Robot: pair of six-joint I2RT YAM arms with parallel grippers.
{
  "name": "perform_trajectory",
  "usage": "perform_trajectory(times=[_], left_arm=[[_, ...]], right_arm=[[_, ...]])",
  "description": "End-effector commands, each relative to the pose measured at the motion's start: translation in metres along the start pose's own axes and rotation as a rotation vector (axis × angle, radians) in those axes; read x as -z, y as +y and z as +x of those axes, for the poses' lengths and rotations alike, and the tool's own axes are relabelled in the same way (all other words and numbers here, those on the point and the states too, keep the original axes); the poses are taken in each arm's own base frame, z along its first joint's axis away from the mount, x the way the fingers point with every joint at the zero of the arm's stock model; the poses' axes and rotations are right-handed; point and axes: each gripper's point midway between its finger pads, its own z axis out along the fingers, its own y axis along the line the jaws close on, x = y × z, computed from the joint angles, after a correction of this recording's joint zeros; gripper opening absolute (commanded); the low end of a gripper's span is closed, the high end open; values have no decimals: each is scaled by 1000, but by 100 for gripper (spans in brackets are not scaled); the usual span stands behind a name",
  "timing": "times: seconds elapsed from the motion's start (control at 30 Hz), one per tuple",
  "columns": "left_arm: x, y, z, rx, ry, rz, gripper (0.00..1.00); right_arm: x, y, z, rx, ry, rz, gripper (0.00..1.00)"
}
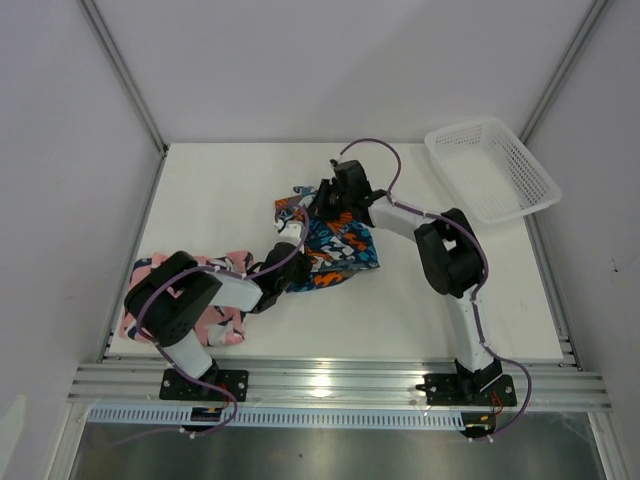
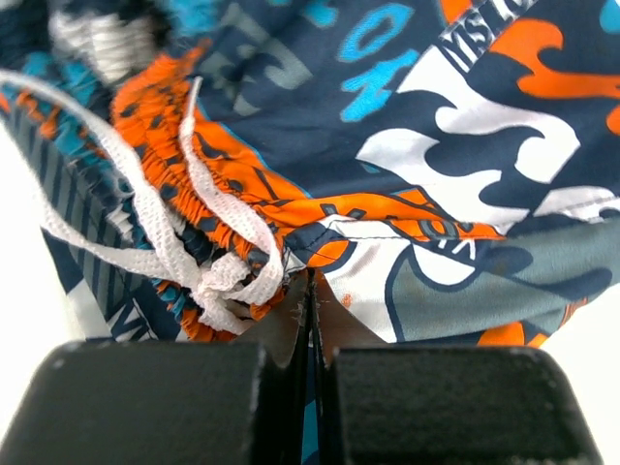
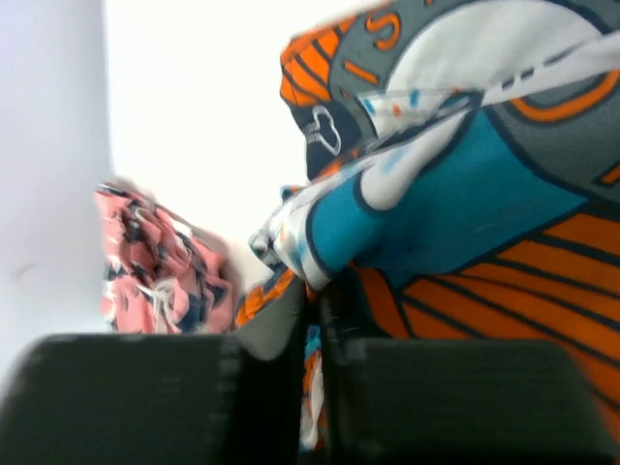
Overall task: Fold and stack the shorts
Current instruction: Fold the shorts
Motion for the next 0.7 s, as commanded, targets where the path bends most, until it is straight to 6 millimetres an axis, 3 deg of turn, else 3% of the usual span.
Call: perform_trajectory(times=[0.0,0.07,0.1,0.2,0.33,0.47,0.5,0.57,0.6,0.67], left_arm=[[-1,8,16,8,32,-16,0],[-1,8,17,6,31,-11,0],[-1,8,17,4,33,-8,0],[1,7,18,5,32,-1,0],[6,8,17,4,32,1,0],[13,8,13,0,34,-5,0],[15,6,7,2,22,-3,0],[18,6,3,-3,17,-5,0],[20,7,2,-8,23,-11,0],[24,3,-8,-15,5,-2,0]], right_arm=[[-17,28,-21,-30,-46,-181,14],[-31,24,-19,-63,-48,-227,27],[-35,23,-17,-66,-48,-244,39],[-45,20,-16,-80,-49,-291,53],[-37,12,-36,-66,-106,-287,68],[-16,5,-63,-26,-139,-294,71],[-3,6,-77,-9,-166,-303,71],[11,8,-81,24,-157,-312,71],[26,12,-94,82,-187,-306,71],[38,3,-100,149,-183,-252,71]])
